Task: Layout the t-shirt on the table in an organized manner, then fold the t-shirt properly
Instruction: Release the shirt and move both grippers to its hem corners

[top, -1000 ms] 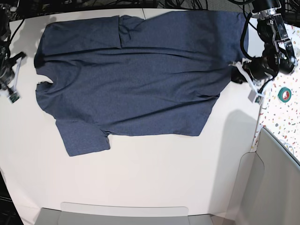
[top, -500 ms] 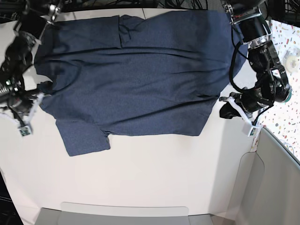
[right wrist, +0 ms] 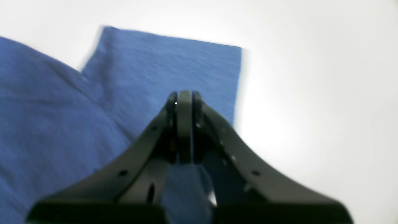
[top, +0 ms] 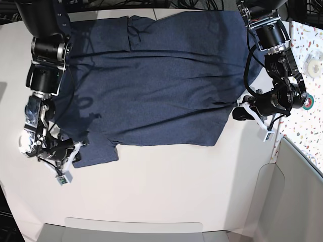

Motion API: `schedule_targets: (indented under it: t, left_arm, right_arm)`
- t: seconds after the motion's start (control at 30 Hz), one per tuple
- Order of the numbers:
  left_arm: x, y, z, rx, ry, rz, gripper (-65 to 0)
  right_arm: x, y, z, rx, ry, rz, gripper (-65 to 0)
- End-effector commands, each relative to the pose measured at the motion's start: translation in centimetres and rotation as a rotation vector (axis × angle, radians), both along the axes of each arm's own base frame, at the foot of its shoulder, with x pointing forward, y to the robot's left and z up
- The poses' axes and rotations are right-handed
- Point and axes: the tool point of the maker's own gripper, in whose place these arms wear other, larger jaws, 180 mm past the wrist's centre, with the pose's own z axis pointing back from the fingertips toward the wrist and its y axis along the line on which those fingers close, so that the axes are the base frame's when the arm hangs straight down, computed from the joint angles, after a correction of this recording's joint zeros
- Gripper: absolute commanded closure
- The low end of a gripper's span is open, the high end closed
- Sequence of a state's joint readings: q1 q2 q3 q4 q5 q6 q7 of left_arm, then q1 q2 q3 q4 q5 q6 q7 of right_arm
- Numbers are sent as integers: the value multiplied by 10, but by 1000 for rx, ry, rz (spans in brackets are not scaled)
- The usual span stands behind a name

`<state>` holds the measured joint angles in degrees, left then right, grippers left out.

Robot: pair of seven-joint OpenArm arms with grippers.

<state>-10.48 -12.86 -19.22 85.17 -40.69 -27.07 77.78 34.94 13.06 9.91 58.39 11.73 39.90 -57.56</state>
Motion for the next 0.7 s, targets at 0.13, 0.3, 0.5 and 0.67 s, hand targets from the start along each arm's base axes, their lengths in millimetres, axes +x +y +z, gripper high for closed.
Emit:
schedule_targets:
  t: [0.13,0.3,0.5,0.67]
  left_arm:
    - [4,4,9,4,-34,2,-57]
    - [4,4,9,5,-36,0,-57]
    - [-6,5,3,15,-16,0,-57]
    - [-13,4,14,54,-56,-17,-57]
  right_arm:
    - [18,8,1,49,-16,11,0]
    - [24,2,-12,50,3,-67,0]
    - [39,-25,-22,-14,-13,-166,0]
    - [51,-40,-12,-82,-58,-210,0]
